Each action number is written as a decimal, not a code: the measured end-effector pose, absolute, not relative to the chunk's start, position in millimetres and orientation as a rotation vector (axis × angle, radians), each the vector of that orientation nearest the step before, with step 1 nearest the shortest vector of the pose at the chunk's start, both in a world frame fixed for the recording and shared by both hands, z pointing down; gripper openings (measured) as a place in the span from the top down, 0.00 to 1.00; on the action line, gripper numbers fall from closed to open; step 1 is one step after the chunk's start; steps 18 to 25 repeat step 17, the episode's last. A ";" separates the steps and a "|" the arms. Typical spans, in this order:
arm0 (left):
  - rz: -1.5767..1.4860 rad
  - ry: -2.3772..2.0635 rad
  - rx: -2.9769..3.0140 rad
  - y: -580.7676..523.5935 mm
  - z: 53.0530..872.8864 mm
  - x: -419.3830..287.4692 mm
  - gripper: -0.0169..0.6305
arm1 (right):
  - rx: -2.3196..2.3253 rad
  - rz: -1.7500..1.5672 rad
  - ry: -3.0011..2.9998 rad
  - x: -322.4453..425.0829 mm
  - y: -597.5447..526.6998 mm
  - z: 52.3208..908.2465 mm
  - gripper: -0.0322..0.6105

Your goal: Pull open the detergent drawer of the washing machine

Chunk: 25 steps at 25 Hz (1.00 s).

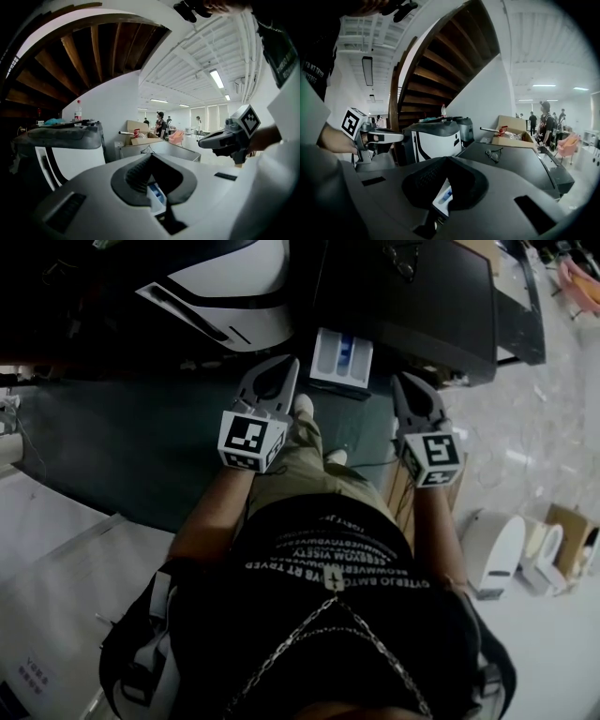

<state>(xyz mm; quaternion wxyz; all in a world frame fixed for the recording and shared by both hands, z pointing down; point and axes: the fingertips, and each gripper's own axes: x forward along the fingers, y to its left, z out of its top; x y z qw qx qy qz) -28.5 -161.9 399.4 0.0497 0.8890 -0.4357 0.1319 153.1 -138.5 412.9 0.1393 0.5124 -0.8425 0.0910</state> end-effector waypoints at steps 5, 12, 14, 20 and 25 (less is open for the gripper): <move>0.386 -1.312 2.720 -159.5 376.8 -17.8 0.97 | 1.465 0.266 -2.457 155.6 -132.6 396.2 0.95; 0.433 -1.305 2.724 -161.5 369.4 -11.0 0.97 | 1.440 0.320 -2.487 156.9 -131.0 399.6 0.95; 0.446 -1.300 2.722 -160.2 369.0 -10.5 0.97 | 1.436 0.348 -2.495 154.6 -130.2 395.5 0.95; 0.450 -1.291 2.735 -157.4 365.0 -8.5 0.97 | 1.405 0.383 -2.502 151.7 -128.6 391.1 0.95; 0.450 -1.291 2.735 -157.4 365.0 -8.5 0.97 | 1.405 0.383 -2.502 151.7 -128.6 391.1 0.95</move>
